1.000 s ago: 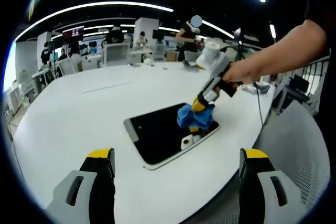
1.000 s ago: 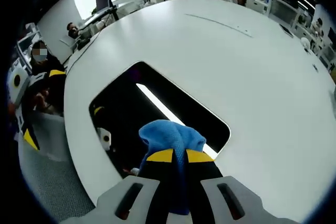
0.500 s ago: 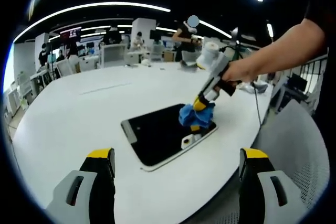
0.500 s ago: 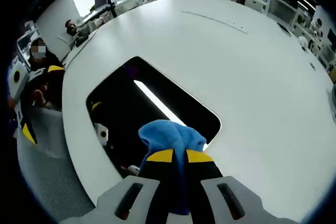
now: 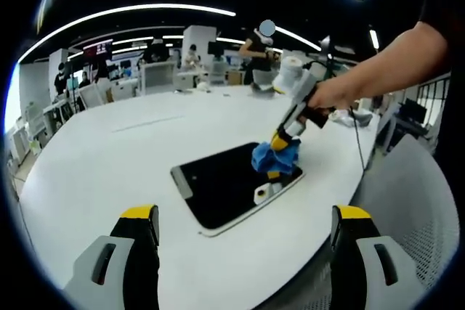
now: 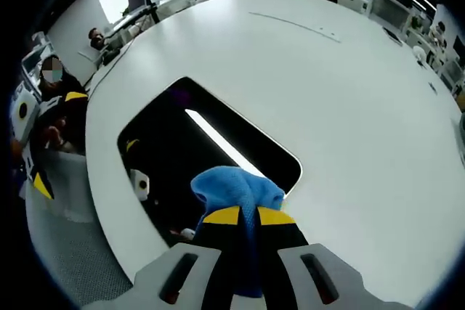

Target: Wipe the mirror surface with the cleaning cloth until all visible marks leave the cleaned area.

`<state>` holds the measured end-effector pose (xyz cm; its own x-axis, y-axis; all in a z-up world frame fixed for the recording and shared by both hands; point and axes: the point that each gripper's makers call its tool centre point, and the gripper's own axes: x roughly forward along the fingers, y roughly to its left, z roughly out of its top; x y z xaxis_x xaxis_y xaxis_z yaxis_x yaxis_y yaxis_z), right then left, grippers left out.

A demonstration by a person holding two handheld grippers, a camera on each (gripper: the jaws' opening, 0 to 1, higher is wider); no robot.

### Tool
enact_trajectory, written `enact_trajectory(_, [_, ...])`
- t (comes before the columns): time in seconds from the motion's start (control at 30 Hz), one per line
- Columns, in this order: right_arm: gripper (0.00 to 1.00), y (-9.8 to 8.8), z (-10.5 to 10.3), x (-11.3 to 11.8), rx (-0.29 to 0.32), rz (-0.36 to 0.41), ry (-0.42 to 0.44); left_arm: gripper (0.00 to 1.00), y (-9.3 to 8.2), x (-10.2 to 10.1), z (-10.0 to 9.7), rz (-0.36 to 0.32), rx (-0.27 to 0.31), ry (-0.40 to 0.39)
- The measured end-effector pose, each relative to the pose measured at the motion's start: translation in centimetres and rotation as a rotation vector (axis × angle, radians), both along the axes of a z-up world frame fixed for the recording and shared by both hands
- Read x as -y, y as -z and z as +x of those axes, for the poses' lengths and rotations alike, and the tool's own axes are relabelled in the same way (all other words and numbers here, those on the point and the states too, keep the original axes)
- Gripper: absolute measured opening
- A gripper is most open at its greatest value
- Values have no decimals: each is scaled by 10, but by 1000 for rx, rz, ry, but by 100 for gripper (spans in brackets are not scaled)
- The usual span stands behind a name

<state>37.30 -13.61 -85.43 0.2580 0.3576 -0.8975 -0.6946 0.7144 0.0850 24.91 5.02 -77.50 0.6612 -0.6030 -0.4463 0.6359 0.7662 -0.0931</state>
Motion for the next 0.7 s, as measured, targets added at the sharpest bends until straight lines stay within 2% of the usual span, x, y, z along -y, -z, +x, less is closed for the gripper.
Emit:
enact_trajectory(0.23, [2, -1, 1, 5, -13, -1, 24, 99, 2, -3, 2, 15, -1, -13])
enact_trajectory(0.57, [2, 0, 0, 6, -5, -32, -17, 99, 3, -7, 5, 27, 4, -38])
enact_trajectory(0.7, [2, 0, 0, 7, 1, -11, -20, 100, 1, -10, 7, 18, 12, -58])
